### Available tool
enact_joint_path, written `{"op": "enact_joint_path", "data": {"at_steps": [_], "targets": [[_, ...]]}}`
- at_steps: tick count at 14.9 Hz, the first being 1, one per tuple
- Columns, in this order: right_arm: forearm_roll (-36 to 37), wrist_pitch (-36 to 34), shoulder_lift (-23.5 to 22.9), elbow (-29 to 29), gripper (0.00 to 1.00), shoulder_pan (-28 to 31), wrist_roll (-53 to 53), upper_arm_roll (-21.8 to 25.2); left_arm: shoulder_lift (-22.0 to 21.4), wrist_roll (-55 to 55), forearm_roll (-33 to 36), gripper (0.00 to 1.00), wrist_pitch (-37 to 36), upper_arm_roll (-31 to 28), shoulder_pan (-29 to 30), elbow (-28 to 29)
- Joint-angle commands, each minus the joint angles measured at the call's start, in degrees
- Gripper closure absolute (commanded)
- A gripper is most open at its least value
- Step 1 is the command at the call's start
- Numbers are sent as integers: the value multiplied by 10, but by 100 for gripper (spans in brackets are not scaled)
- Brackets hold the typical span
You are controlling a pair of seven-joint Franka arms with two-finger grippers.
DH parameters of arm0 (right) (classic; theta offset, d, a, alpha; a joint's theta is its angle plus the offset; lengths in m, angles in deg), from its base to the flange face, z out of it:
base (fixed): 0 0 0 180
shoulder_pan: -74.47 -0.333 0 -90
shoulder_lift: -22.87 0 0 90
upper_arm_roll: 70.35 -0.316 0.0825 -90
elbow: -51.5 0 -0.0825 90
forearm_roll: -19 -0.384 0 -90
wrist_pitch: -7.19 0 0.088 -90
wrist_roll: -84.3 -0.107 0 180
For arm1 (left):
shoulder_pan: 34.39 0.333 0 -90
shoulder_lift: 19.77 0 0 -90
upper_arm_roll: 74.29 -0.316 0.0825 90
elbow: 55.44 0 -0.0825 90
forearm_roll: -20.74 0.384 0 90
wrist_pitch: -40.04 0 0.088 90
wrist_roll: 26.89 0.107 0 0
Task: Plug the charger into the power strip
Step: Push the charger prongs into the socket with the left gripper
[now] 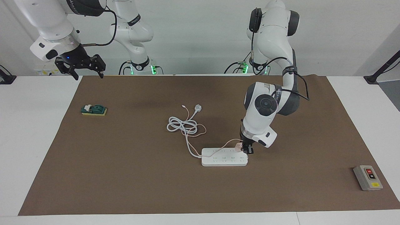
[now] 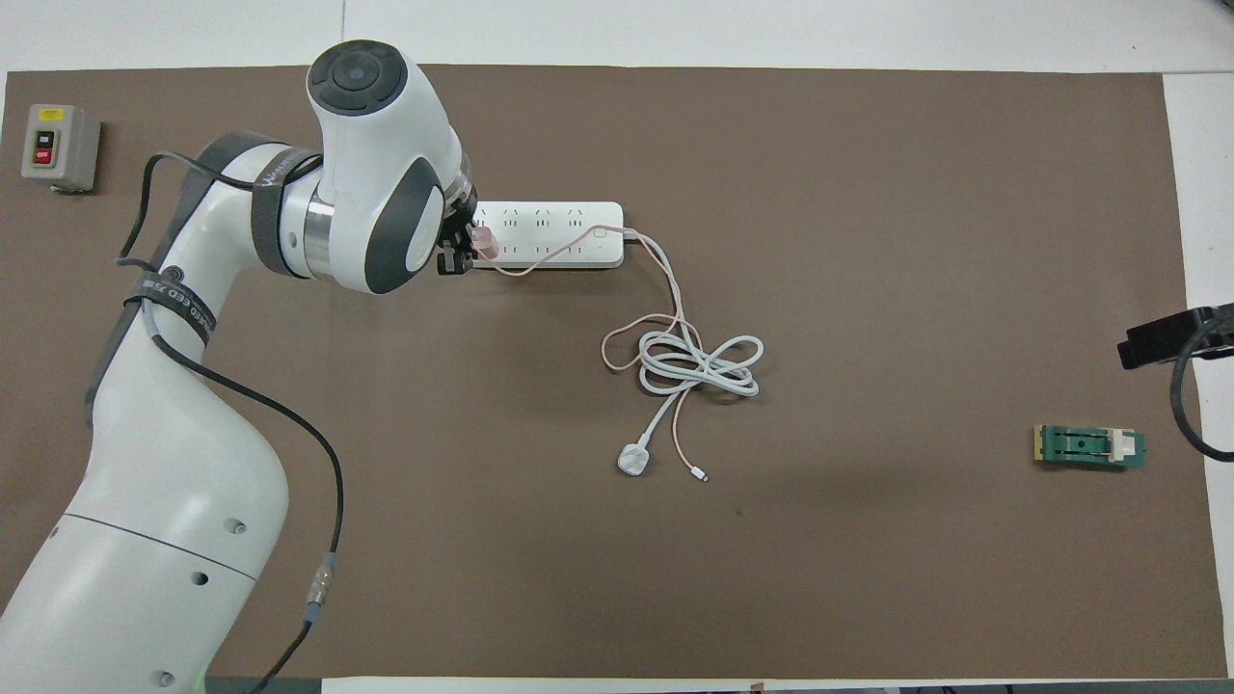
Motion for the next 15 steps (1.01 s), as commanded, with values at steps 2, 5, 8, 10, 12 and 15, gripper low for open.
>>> {"op": "enact_joint_path", "data": {"at_steps": [2, 5, 8, 10, 12, 15], "targets": [[13, 7, 2, -1, 0, 8, -10, -8, -29, 6, -5, 100, 22, -8, -6, 46], [13, 6, 2, 0, 0, 12, -6, -8, -32, 6, -3, 100, 23, -9, -4, 48], [13, 7, 2, -1, 0, 9, -11, -8, -31, 6, 0, 100, 30, -10, -3, 49], [13, 6, 2, -1, 0, 6, -12, -8, -31, 6, 0, 100, 35, -11, -3, 50], [13, 6, 2, -1, 0, 6, -12, -8, -31, 6, 0, 100, 35, -11, -4, 52], [13, 5, 2, -2, 0, 9, -10, -8, -33, 6, 1, 100, 39, -11, -7, 61]]}}
